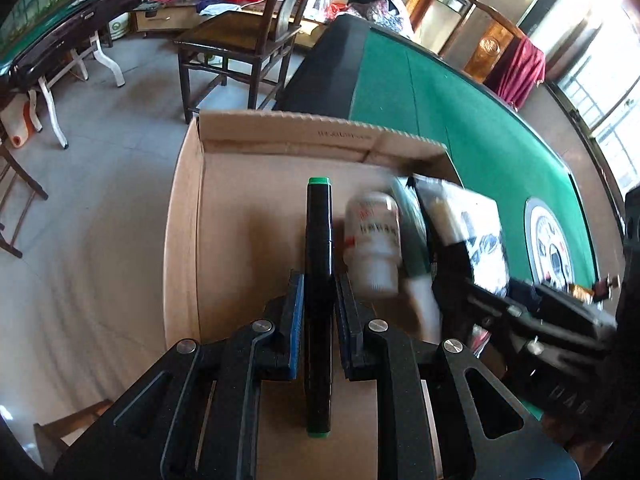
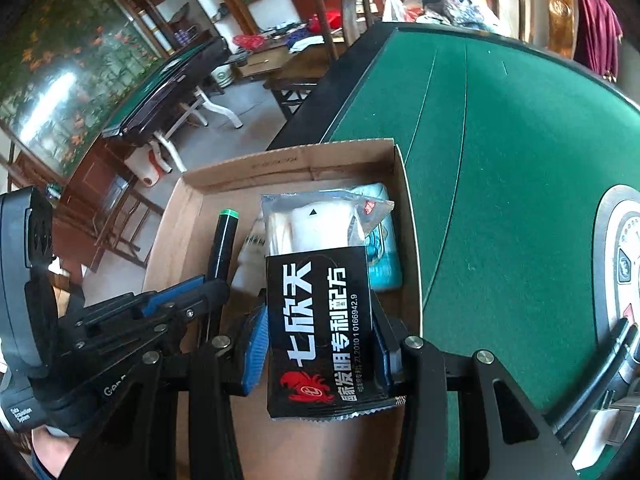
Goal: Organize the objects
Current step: 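Carry the marker with left gripper while right gripper carries the snack bag into the tray, then open both grippers to drop the marker and snack bag in the tray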
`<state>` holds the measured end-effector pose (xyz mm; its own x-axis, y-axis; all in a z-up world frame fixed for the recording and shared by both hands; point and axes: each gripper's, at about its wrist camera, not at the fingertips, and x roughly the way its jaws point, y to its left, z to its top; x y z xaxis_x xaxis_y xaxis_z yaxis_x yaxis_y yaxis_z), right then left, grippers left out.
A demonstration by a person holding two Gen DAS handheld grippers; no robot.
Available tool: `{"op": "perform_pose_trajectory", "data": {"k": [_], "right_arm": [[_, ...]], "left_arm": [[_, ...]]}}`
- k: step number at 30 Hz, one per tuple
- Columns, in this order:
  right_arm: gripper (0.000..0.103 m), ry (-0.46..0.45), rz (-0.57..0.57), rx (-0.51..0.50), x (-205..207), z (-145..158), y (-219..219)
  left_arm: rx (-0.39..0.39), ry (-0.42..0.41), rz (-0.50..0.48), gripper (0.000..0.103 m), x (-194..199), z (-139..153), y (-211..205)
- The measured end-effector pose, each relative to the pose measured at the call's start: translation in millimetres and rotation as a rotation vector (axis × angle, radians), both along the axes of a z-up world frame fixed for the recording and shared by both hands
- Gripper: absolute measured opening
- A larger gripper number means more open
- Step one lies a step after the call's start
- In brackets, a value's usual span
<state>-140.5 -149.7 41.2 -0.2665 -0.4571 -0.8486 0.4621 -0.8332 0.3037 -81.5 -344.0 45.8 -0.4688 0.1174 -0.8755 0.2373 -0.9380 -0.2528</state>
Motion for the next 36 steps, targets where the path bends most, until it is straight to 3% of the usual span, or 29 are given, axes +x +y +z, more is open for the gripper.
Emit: {"op": "perform_pose_trajectory", "data": {"k": [15, 29, 36], "right_arm": [[0.046, 0.04, 0.011, 0.008, -12.7, 2.9, -8.1], [0.051, 0.004, 0.05, -0.23, 24.8, 36.9, 55.0], [0.051, -0.011, 0.062, -0.274, 50.8, 35.9, 94.1]], "left_arm": [[0.051, 0.026, 0.014, 0.015, -6.5, 2.0, -12.4], [0.084, 0.098, -0.045, 0.017, 38.9, 29.4, 17.1], [0.088, 0.121, -0.091, 0.017, 57.4, 37.8, 48.7]]}}
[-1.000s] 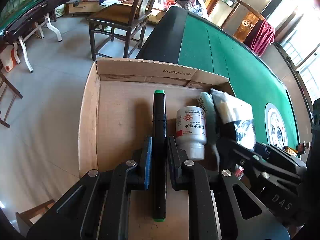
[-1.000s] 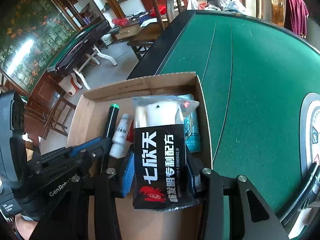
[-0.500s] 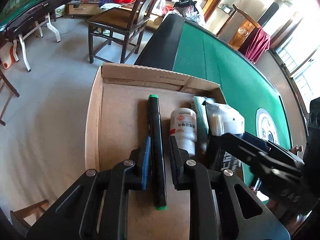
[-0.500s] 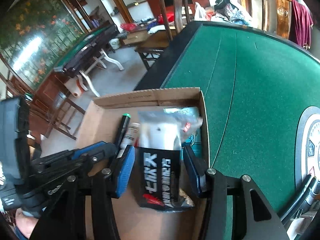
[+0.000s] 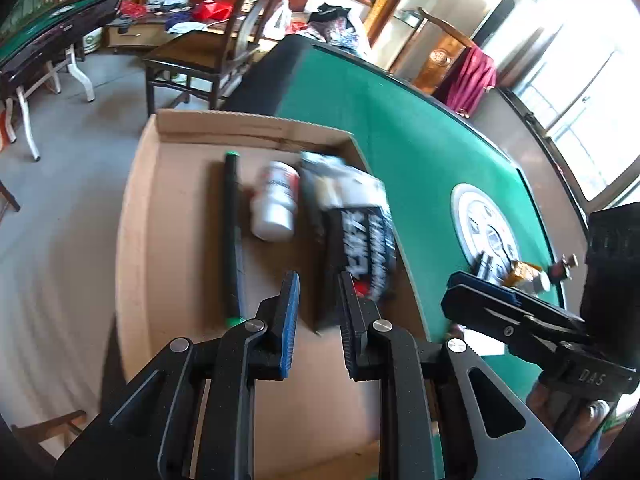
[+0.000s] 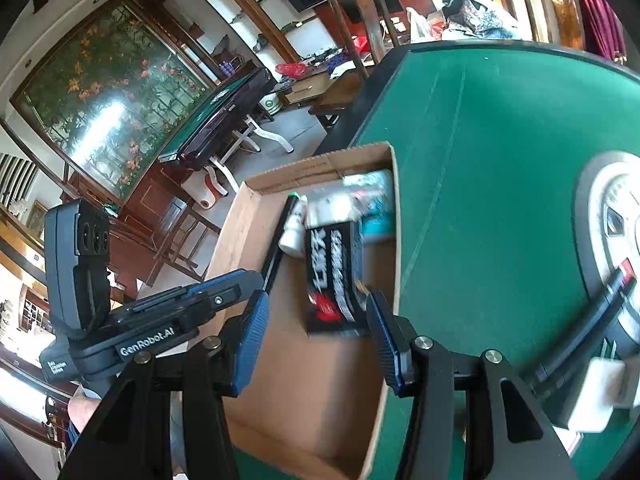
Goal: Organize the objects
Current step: 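Open both grippers to drop the marker and snack bag in the tray, then grasp the grey-white box with left gripper while right gripper grasps the white green-label bottle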
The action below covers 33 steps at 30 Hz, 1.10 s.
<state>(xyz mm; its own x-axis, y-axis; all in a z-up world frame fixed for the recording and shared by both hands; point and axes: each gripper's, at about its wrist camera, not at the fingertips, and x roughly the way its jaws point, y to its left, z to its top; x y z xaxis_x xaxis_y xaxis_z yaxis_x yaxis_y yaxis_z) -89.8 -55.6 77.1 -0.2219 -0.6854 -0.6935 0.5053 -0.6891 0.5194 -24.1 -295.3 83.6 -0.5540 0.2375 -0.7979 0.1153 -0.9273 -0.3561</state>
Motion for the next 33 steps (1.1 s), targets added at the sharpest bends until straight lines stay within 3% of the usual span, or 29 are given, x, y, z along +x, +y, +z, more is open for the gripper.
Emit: {"op": "perform_pose_trajectory", "data": {"k": [10, 17, 19, 20, 23, 25, 29, 33], "right_arm": [[0.051, -0.011, -0.019, -0.06, 23.1, -10.4, 75.9], [0.056, 0.023, -0.07, -0.1, 33.2, -15.7, 149.6], [0.059, 0.036, -0.085, -0.12, 32.8, -15.1, 166.9], [0.06, 0.047, -0.094, -0.13, 32.5, -14.3, 175.8], [0.063, 0.078, -0.134, -0.161, 28.9, -16.2, 204.1], [0.064, 0.051, -0.146, -0.202, 21.2, -19.0, 220.1], [0.065, 0.0, -0.2, -0.303, 11.7, -16.2, 243.0], [0.067, 0.004, -0.249, -0.34, 10.7, -10.5, 257.4]], "left_arm": [[-0.034, 0.006, -0.12, 0.017, 9.4, 2.1, 65.1], [-0.102, 0.008, -0.289, 0.018, 9.0, -3.8, 138.8], [-0.152, 0.011, -0.358, 0.034, 7.6, -8.1, 166.5], [-0.171, 0.014, -0.381, 0.036, 6.8, -9.9, 174.4], [-0.243, 0.022, -0.482, 0.037, 6.2, -15.4, 206.9], [-0.301, 0.036, -0.549, 0.037, 6.2, -17.4, 225.1], [-0.487, 0.096, -0.672, 0.037, 8.5, -23.0, 250.8], [-0.611, 0.103, -0.774, 0.037, 5.6, -32.5, 266.1]]}}
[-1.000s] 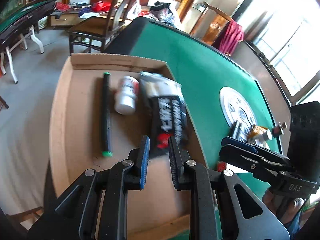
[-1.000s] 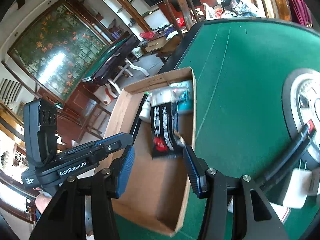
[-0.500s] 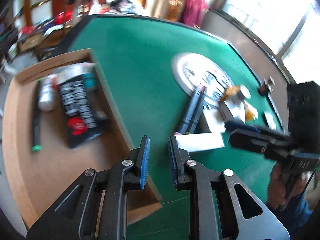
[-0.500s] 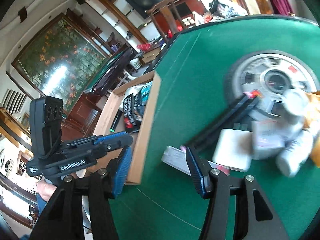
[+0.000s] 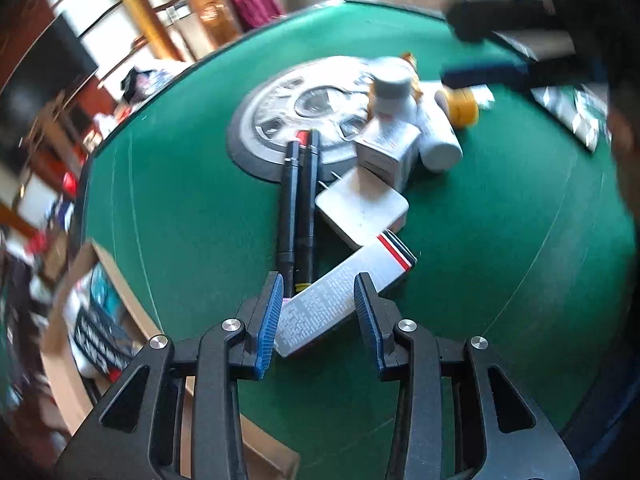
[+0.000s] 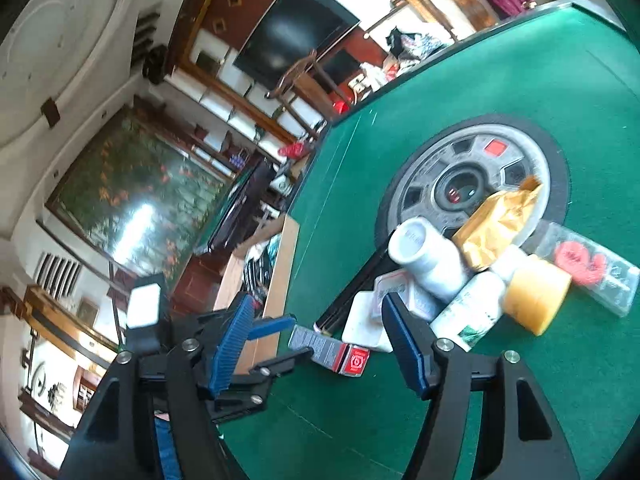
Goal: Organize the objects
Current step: 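Grasp the grey-white box with left gripper while right gripper grasps the white green-label bottle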
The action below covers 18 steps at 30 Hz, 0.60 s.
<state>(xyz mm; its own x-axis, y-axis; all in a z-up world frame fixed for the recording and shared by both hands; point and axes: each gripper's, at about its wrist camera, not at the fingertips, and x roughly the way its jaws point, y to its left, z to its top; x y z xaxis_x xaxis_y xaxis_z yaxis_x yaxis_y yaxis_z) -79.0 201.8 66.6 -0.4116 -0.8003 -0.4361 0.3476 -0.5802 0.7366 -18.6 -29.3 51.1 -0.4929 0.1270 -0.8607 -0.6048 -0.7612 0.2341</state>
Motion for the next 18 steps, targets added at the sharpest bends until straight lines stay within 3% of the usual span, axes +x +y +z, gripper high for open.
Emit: {"op": "perform_pose_trajectory", "data": {"k": [4, 11, 15, 18], "right_arm": [[0.072, 0.0, -0.068, 0.002, -1.7, 2.4, 13.5], [0.073, -0.105, -0.172, 0.149, -12.8, -16.6, 22.8], [0.059, -0.197, -0.175, 0.18, -19.0, -33.6, 20.4], [0.056, -0.237, -0.178, 0.203, -22.5, -42.5, 23.1]], "left_arm": [[-0.031, -0.004, -0.062, 0.038, -3.2, 0.2, 1.6], [-0.008, -0.033, -0.101, 0.038, 1.6, -0.5, 2.8], [-0.005, -0.036, -0.104, 0.038, 4.6, -0.8, 5.4], [-0.005, -0.054, -0.122, 0.038, 5.3, -0.9, 6.1]]}}
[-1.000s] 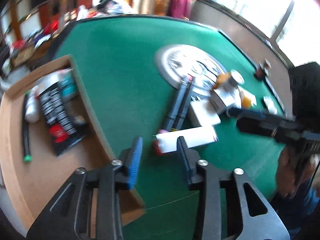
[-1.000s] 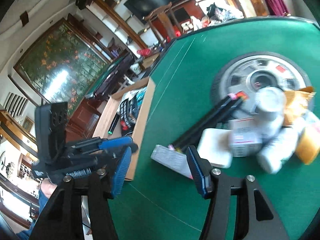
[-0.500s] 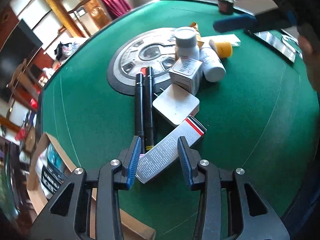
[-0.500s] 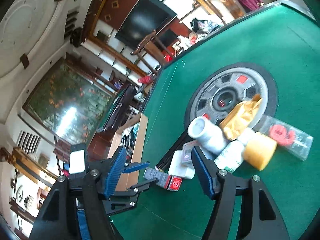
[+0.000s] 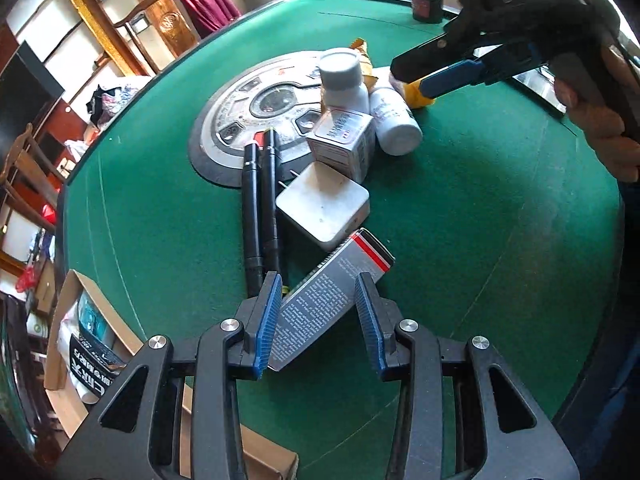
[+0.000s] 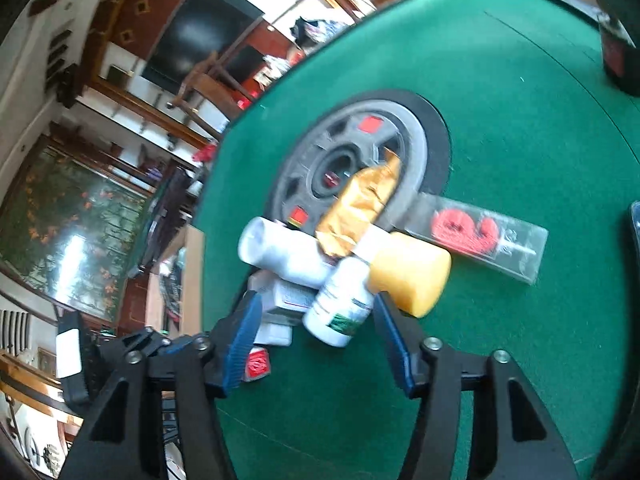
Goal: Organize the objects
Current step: 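Grasp the grey-white box with left gripper while right gripper grasps the white green-label bottle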
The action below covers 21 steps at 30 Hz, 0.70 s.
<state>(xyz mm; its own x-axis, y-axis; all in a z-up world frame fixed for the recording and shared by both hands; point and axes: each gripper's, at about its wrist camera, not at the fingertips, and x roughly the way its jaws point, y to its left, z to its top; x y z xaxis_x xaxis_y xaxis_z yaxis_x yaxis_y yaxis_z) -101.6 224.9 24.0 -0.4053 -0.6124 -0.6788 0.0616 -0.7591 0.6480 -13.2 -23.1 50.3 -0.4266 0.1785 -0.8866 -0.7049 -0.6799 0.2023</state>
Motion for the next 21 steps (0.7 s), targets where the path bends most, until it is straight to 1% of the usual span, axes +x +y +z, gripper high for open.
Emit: {"op": "perform_pose_trajectory", "data": {"k": [2, 3, 4, 5, 6, 8, 10, 12, 14, 15, 16, 17, 18, 20, 21], "right_arm": [[0.056, -0.007, -0.005, 0.01, -0.1, -4.8, 1.9], [0.056, -0.015, -0.015, 0.033, -1.1, -7.1, 1.2], [0.056, -0.023, -0.016, 0.04, -1.7, -9.2, 1.0], [0.056, -0.036, -0.013, 0.032, -2.9, -12.8, 0.6], [0.056, -0.044, -0.01, 0.027, -1.8, -14.7, 2.2], [0.056, -0.045, -0.013, 0.036, -0.5, -16.8, 3.7], [0.056, -0.029, -0.011, 0.073, -0.8, -16.3, 0.0], [0.056, -0.008, -0.019, 0.098, -1.0, -15.9, -2.7], [0.056, 0.012, -0.011, 0.157, -2.8, -16.7, -10.2], [0.056, 0.023, -0.012, 0.184, -3.9, -18.2, -13.6], [0.056, 0.031, -0.009, 0.192, -4.9, -17.3, -16.6], [0.056, 0.045, -0.004, 0.203, -6.3, -16.5, -20.0], [0.056, 0.068, 0.004, 0.228, -6.4, -15.4, -24.1], [0.056, 0.106, 0.017, 0.284, -7.1, -14.7, -31.8], [0.056, 0.117, 0.027, 0.312, -7.7, -15.9, -36.0]], "left_arm": [[-0.01, 0.005, -0.01, 0.04, 2.1, -0.4, 1.9], [-0.017, -0.001, -0.015, 0.044, 2.0, -1.7, 2.7], [-0.029, -0.008, -0.02, 0.044, 2.0, -4.4, 4.4], [-0.052, -0.014, -0.023, 0.044, 1.4, -9.4, 6.4], [-0.079, -0.019, -0.024, 0.05, 0.7, -15.1, 8.3], [-0.106, -0.023, -0.023, 0.051, -0.7, -24.2, 11.7], [-0.076, -0.023, -0.02, 0.051, -0.3, -24.5, 12.4], [-0.063, -0.023, -0.003, 0.051, 0.3, -29.5, 14.4], [-0.039, -0.013, 0.059, 0.051, -0.2, -33.0, 16.5], [-0.023, -0.019, 0.104, 0.049, -3.0, -33.2, 17.3], [0.003, -0.029, 0.159, 0.044, -2.7, -34.7, 16.8], [0.047, -0.049, 0.219, 0.038, -0.2, -36.9, 15.9], [0.085, -0.063, 0.257, 0.032, 2.2, -38.3, 15.4], [0.161, -0.078, 0.328, 0.032, 10.5, -42.4, 15.0], [0.183, -0.076, 0.341, 0.032, 14.1, -43.7, 16.6]]}}
